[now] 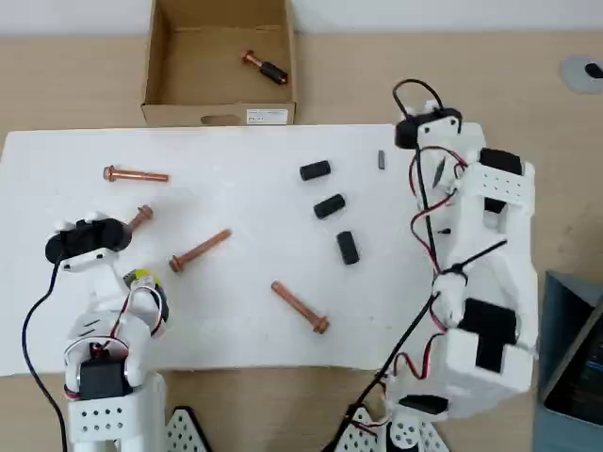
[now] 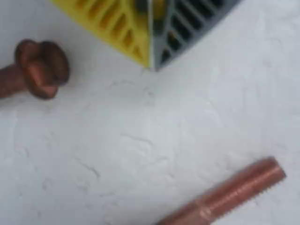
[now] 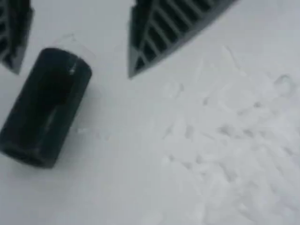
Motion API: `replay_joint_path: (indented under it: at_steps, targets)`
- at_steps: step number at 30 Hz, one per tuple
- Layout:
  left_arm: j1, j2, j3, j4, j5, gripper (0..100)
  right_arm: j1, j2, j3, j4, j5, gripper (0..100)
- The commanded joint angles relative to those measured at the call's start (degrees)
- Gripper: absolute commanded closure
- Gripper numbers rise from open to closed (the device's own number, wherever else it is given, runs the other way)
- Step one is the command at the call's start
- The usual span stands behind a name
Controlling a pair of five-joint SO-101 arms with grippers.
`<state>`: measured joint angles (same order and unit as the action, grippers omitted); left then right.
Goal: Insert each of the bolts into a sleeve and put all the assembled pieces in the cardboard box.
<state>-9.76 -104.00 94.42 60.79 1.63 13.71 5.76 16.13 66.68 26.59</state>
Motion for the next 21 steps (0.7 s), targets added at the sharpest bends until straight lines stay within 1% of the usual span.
replay_joint_path:
  at_steps: [1,13,21]
  targets:
    - [-0.62,-0.48,-0.18,-0.35,-0.26,100,1.80,2.51,-4.44,-0.53,1.05,82.4]
    - [-0.62,-0.48,-0.18,-0.35,-0.26,100,2.07,14.81,-11.91,-0.70,1.05,82.9]
    - [-0.62,-0.48,-0.18,-0.35,-0.26,100,2.77,19.56,-14.37,0.00,0.79,95.2]
